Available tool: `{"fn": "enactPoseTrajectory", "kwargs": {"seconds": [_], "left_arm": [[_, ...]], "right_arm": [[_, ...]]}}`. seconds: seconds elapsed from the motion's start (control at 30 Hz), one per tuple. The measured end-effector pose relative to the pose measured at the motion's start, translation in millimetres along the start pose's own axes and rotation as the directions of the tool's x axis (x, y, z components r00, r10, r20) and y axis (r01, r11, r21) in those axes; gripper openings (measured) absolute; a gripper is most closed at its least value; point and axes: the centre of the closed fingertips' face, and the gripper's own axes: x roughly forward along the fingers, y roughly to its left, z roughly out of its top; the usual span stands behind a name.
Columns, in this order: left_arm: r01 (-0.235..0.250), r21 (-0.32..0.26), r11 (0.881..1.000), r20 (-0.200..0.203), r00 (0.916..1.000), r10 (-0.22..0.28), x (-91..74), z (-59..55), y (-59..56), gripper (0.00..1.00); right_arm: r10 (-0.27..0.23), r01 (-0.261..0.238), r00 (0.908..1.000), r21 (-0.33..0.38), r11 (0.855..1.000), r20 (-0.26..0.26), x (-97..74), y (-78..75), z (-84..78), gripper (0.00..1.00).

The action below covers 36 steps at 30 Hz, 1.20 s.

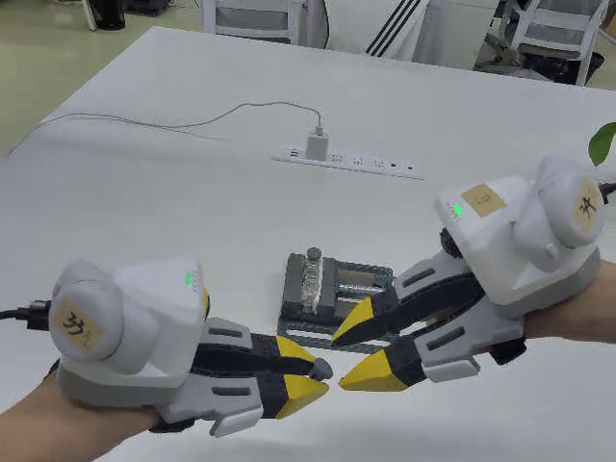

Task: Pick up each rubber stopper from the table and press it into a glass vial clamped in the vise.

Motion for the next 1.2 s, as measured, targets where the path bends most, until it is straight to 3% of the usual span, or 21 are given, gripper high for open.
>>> {"fn": "enactPoseTrajectory", "kwargs": {"seconds": [0.47, 1.2], "left_arm": [[0.013, 0.009, 1.000, -0.010, 0.9999, -0.013, 2.1, -3.3, -1.8, 0.04], [0.016, 0.022, 1.000, -0.028, 0.9995, -0.015, 4.6, -5.0, -4.3, 0.04]], "right_arm": [[0.050, -0.051, 0.9976, -0.029, 0.998, -0.048, 8.2, 6.3, -4.3, 0.12], [0.060, -0.064, 0.9907, -0.031, 0.997, -0.122, 10.9, 4.2, -5.2, 0.08]]}}
